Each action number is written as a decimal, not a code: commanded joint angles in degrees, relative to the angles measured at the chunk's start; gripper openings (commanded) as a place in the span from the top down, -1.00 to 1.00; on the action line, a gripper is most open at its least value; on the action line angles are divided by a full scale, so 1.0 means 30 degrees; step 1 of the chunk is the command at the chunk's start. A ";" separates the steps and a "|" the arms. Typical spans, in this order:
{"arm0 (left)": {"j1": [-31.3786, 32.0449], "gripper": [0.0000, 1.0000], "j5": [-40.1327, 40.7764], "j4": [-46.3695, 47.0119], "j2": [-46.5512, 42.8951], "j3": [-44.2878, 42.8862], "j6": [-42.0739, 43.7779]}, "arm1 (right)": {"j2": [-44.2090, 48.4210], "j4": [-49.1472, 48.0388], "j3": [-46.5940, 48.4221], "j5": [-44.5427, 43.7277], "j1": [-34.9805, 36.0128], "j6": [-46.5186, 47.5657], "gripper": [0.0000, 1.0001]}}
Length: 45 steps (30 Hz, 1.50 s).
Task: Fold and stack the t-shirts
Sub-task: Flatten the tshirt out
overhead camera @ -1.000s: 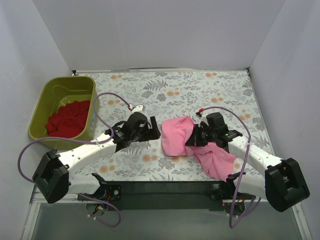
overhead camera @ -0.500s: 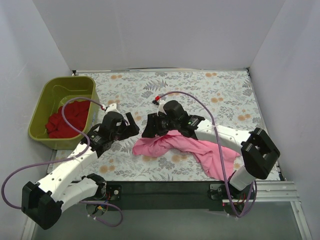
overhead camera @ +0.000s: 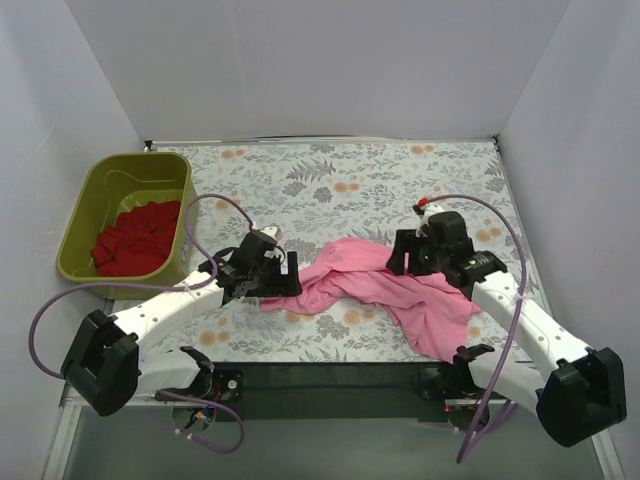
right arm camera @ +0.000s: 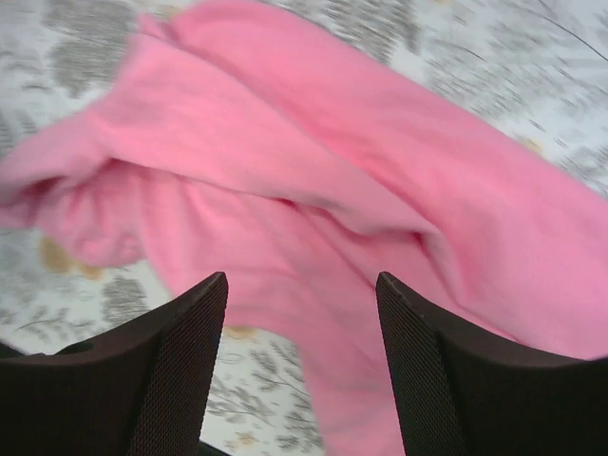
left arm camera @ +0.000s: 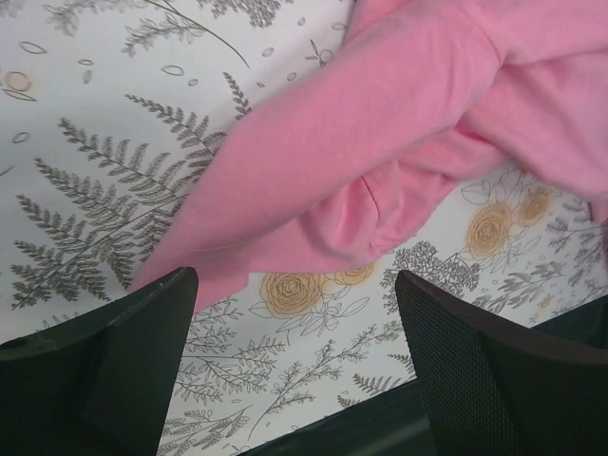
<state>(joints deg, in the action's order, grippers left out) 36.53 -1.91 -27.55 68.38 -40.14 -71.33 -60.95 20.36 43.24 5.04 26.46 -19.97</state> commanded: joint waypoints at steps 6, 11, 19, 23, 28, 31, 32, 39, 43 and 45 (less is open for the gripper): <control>0.2412 -0.51 0.4003 0.0453 0.2576 -0.1004 0.1511 | 0.1889 0.2295 -0.2198 0.0254 -0.4161 0.1998 -0.17; 0.2412 -0.46 0.6286 0.0658 0.3601 -0.1968 0.1979 | 0.1361 0.2295 -0.2315 -0.0796 -0.4278 0.1675 -0.16; 0.2412 -0.46 0.7902 0.1419 0.5473 -0.2849 0.3356 | 0.0340 0.2208 -0.1438 -0.0655 -0.4337 0.2757 -0.21; 0.2412 -0.46 0.8722 0.1566 0.6473 -0.3230 0.3853 | -0.0776 0.2120 -0.0939 -0.1589 -0.4337 0.3052 -0.22; 0.2412 -0.46 0.9309 0.1976 0.7060 -0.3612 0.4557 | -0.1918 0.1332 -0.0558 -0.1358 -0.3958 0.3549 -0.18; 0.2383 -0.46 0.9719 0.2181 0.7470 -0.3846 0.4967 | -0.2534 0.0920 -0.0353 -0.1357 -0.3518 0.3931 -0.18; 0.2325 -0.46 0.9691 0.2327 0.7645 -0.3875 0.5055 | -0.2739 0.0803 -0.0265 -0.1299 -0.3285 0.4018 -0.18; 0.2236 -0.39 0.9544 0.2738 0.8437 -0.4315 0.5524 | -0.4115 0.0216 0.0058 -0.2322 -0.2491 0.4399 0.01; 0.2061 -0.08 0.9573 0.2768 0.8759 -0.4345 0.5642 | -0.4585 0.0127 0.0350 -0.3406 -0.2491 0.4692 0.37; 0.1973 0.14 0.9544 0.2738 0.8789 -0.4199 0.5671 | -0.4907 -0.0105 0.0410 -0.4080 -0.2491 0.4838 0.45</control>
<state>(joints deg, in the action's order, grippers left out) 43.20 24.73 -20.32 94.52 -51.77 -55.16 -74.83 22.41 41.85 -3.11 18.85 -6.79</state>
